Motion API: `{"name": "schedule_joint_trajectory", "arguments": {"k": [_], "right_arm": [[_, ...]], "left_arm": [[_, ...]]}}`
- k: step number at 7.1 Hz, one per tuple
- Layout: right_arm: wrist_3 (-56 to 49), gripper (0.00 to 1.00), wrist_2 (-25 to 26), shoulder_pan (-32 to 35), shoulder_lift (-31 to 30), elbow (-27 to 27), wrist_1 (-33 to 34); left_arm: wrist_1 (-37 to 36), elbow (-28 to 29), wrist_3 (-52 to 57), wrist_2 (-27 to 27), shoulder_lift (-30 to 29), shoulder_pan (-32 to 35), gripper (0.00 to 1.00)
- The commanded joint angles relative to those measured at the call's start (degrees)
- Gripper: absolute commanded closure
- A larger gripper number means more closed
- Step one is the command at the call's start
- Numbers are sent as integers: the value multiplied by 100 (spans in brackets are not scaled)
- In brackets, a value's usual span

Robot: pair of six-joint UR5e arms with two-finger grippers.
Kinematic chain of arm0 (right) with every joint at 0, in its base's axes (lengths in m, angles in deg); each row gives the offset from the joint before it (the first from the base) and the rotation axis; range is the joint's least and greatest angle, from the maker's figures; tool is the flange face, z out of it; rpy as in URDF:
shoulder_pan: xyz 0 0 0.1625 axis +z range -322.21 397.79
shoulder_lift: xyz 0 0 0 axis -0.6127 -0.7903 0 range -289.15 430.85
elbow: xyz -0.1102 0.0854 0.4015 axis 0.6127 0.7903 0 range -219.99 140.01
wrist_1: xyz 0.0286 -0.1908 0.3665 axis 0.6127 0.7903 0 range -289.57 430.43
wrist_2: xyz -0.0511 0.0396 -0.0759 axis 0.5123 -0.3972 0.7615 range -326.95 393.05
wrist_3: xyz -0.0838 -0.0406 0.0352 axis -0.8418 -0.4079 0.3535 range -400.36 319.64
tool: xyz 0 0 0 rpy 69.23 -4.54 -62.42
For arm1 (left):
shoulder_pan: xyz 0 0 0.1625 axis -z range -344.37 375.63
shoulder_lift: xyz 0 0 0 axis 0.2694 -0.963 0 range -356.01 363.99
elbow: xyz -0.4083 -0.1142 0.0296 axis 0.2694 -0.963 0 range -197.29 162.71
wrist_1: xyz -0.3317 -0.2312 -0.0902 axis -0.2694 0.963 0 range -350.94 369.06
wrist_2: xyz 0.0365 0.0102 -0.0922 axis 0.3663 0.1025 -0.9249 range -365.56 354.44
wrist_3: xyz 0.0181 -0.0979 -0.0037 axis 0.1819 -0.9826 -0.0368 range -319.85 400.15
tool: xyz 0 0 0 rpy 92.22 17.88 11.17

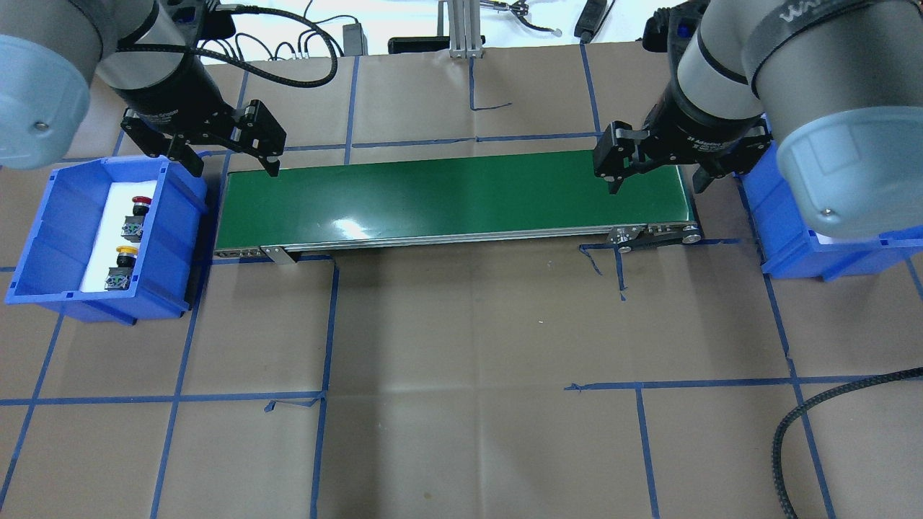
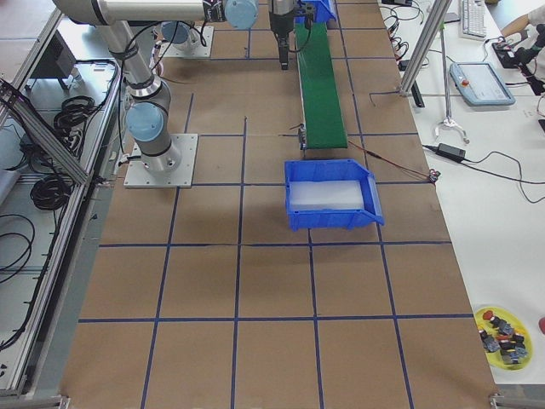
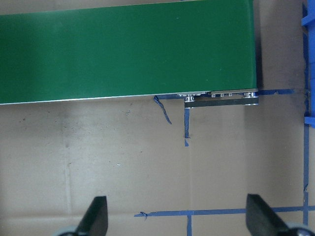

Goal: Transport two buttons from left to right
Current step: 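Move the left gripper over the blue bin holding the buttons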

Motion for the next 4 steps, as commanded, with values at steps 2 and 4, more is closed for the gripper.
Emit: {"name": "schedule_joint_trajectory", "arguments": {"k": [2,4], "right_arm": [[2,0,0,1,2,-10,-5],[11,0,0,10,2,-10,-74]], "left_arm": [[19,2,354,1,-6,-169,0],[45,3,1258,-34,99,-1079,0]]}}
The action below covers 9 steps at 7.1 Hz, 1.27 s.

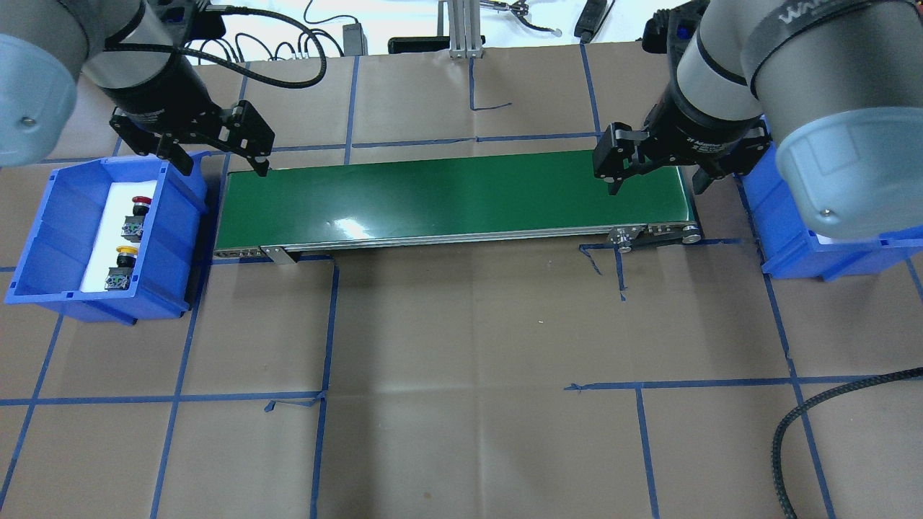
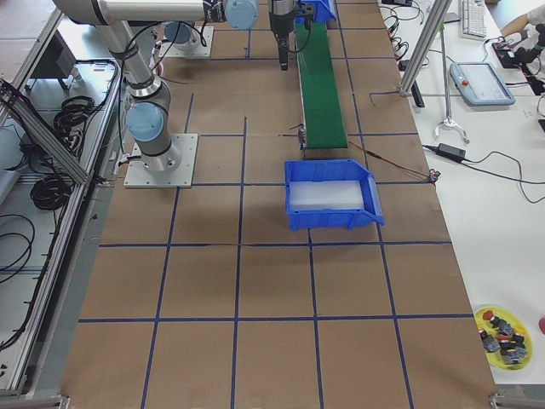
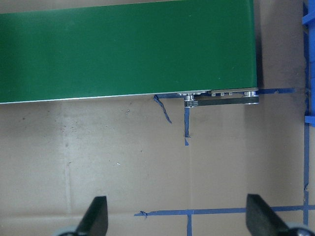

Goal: Transport two buttons from left to right
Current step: 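Move the left gripper over the blue bin holding the buttons, then lower the left gripper into the bin onto the yellow button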

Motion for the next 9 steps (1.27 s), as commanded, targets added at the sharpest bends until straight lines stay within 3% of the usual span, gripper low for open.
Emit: {"name": "schedule_joint_trajectory", "arguments": {"k": [1,3,4,7,9], "right_arm": [[15,0,0,6,36,0,-67],[-2,0,0,6,54,0,-58],[32,0,-9,6,37,0,-58],[24,0,35,-11,10,8,-6],[15,0,17,-11,19,17,-5]], "left_arm": [[38,-11,1110,-2,59,-1189,0],[29,-20,1982,-81,-72,-2639,0],[20,-29,2352,-177,-134,-2950,0],[-443,-72,2452,-187,-616,-3033,1],[-1476,-649,2452,-187,-828,-3024,1]]}}
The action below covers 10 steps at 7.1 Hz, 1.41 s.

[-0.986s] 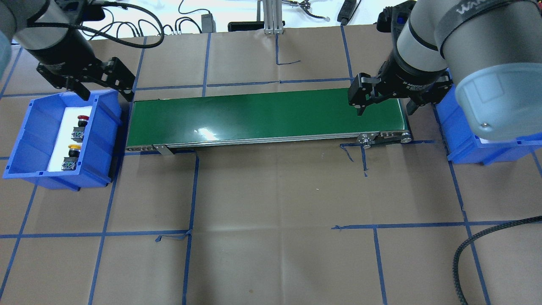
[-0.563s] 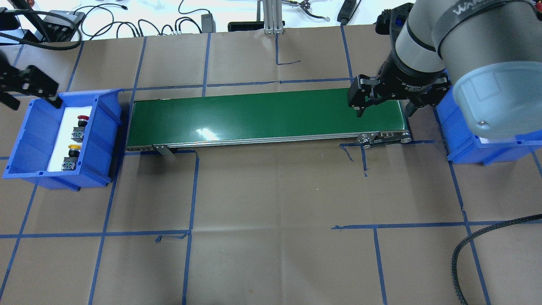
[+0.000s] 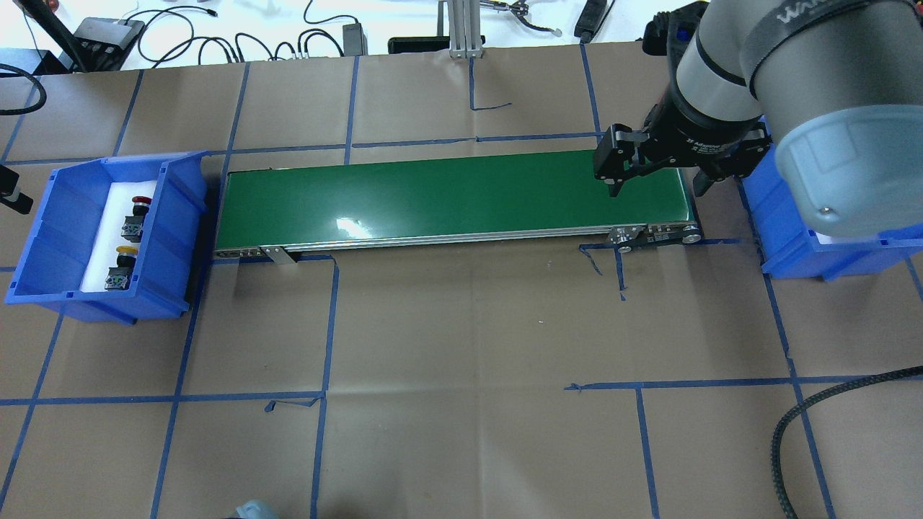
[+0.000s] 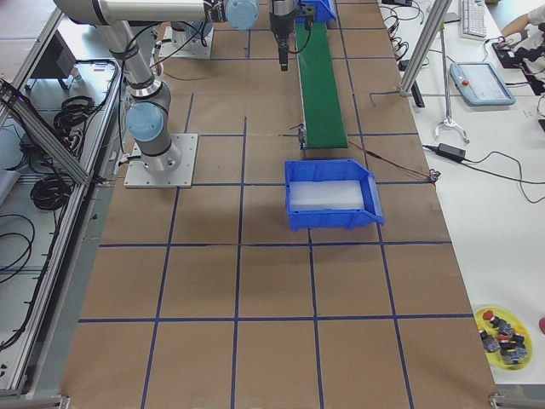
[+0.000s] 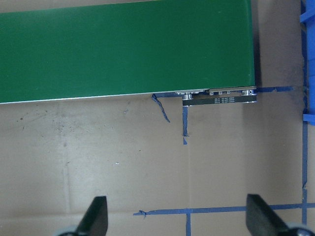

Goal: Transport two buttons from left to right
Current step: 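Lower the left gripper into the bin onto the yellow button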

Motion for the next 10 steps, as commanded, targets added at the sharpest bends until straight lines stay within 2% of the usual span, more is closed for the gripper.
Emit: {"name": "schedule_joint_trajectory", "arguments": {"k": [1,4,10], "right_arm": [[-4,0,-3,-7,24,-5,7],[-4,0,6,-7,24,3,-19],[-57,0,6,2,50,47,-19]], "left_arm": [[-1087,-691,-5,4,-190,-6,1],[-2503,-1606,-58,12,-488,29,1],[-3455,-2250,-49,13,-762,73,1]]}}
